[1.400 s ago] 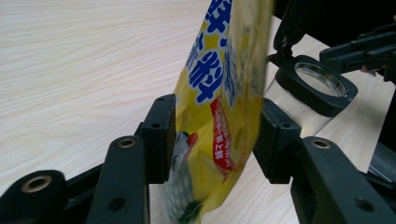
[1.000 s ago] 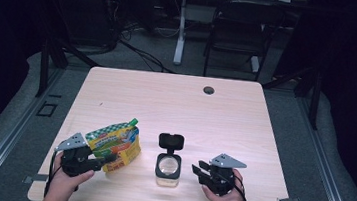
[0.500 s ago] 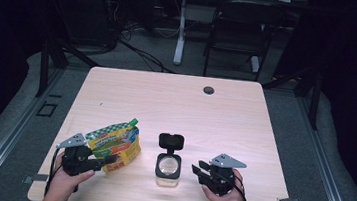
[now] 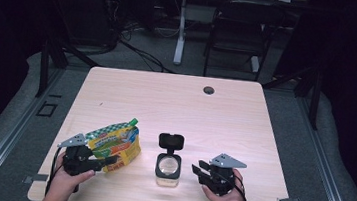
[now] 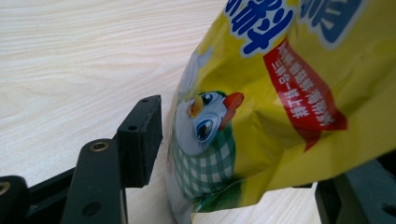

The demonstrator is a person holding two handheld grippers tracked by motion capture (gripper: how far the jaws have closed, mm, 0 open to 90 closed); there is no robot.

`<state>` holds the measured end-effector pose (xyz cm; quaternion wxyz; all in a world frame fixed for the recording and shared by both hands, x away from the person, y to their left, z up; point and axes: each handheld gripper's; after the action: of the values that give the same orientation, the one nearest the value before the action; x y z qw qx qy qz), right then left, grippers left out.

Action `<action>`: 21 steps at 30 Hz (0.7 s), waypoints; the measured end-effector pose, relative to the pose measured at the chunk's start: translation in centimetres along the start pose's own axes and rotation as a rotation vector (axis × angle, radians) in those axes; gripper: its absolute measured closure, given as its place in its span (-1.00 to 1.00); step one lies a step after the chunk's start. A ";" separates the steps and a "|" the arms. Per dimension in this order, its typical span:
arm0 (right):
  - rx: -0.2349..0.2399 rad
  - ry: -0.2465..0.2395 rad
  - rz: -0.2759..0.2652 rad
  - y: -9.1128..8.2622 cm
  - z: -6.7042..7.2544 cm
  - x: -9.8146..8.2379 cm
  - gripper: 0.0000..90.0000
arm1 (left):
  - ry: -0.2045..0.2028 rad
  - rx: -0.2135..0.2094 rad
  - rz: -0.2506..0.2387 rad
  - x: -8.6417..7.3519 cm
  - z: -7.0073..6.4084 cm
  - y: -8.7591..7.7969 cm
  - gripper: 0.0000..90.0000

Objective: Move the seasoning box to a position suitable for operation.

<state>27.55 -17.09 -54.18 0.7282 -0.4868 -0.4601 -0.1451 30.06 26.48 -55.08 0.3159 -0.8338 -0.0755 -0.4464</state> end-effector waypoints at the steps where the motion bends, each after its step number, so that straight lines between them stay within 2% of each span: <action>1: 0.000 0.001 0.000 0.0 0.0 0.0 0.47 | 0.000 -0.002 0.006 0.0 0.0 0.0 -0.12; 13: 0.001 -0.003 0.001 0.0 0.0 0.0 0.47 | 0.014 0.011 0.036 -0.1 0.0 0.7 -0.14; 14: 0.001 -0.003 0.001 0.1 0.1 0.0 0.47 | 0.005 0.011 0.032 -0.1 -0.1 0.9 -0.14; 21: 0.002 -0.003 0.001 0.1 0.1 0.0 0.47 | 0.006 0.019 0.046 -0.2 -0.1 1.6 -0.15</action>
<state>27.55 -16.96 -54.22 0.7279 -0.4867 -0.4612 -0.1435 30.53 25.15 -55.94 0.3340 -0.8311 -0.0597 -0.4406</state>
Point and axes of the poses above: each handheld gripper's, and its own axes: y roughly forward along the jaws, x roughly out of its top, z roughly to its left, and after that the axes turned 5 degrees about -x, right-handed
